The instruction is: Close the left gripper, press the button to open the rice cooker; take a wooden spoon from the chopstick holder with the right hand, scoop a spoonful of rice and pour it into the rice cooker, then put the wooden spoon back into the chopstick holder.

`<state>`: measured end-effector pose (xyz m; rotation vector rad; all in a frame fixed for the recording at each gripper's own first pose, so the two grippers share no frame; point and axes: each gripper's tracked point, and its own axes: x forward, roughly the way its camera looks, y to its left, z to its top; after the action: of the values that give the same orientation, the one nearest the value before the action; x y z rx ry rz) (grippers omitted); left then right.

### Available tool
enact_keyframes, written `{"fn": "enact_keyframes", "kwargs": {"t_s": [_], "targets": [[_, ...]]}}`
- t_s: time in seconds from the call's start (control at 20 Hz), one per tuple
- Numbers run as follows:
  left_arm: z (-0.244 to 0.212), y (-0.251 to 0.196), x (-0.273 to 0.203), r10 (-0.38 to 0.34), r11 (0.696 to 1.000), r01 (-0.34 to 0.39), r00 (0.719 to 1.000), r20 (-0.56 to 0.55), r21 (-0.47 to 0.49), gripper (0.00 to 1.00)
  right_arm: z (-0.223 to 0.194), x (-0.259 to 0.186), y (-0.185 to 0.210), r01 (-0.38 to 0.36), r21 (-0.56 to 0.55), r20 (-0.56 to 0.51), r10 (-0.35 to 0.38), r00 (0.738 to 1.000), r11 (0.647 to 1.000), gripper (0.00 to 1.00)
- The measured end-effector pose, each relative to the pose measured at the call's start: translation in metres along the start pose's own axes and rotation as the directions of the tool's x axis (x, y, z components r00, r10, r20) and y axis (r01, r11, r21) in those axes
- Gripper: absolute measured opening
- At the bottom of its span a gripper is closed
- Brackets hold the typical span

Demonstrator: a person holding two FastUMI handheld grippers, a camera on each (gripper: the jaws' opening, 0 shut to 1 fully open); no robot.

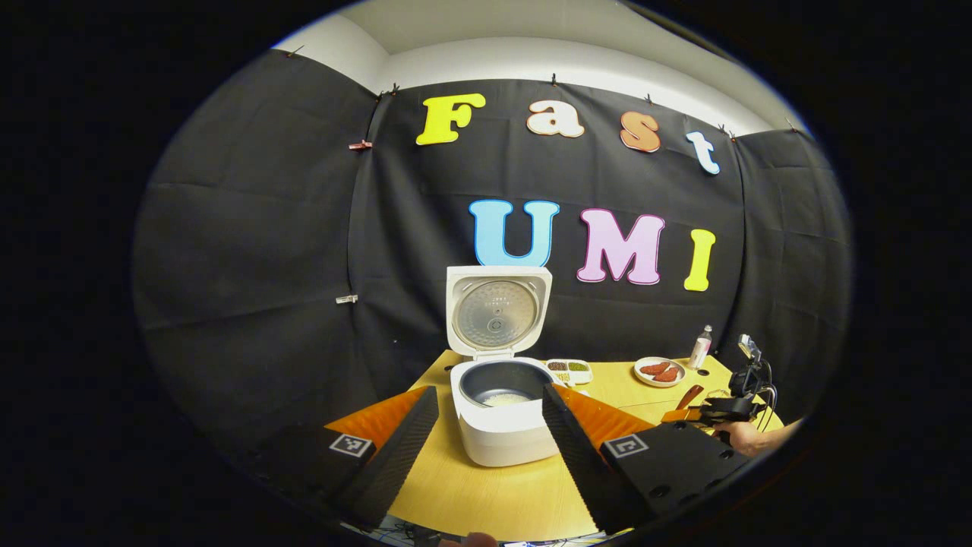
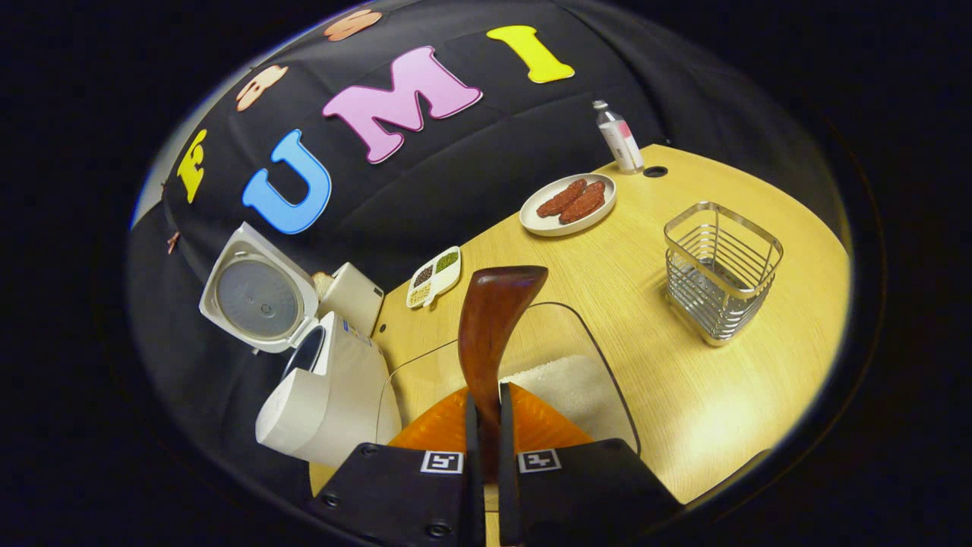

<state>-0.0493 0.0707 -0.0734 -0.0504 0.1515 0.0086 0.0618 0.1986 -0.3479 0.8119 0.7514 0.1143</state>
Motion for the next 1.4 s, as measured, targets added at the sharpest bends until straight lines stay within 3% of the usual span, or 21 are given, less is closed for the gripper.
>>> {"fn": "enact_keyframes", "kwargs": {"t_s": [0.45,0.7,1.4], "targets": [[0.006,-0.008,-0.017,0.003,1.0,-0.003,1.0,0.018,-0.007,0.95,0.012,-0.021,-0.006,-0.057,0.105,0.014,0.056,0.998,0.993,0.12],[0.006,-0.007,-0.027,0.012,1.0,-0.011,1.0,0.02,-0.021,0.95,0.03,-0.034,-0.008,-0.088,0.219,0.055,0.077,0.995,0.972,0.11],[0.009,-0.005,-0.031,0.019,0.999,-0.018,0.999,0.029,-0.043,0.95,0.062,-0.056,0.011,-0.156,0.297,0.128,0.123,0.984,0.942,0.12]]}}
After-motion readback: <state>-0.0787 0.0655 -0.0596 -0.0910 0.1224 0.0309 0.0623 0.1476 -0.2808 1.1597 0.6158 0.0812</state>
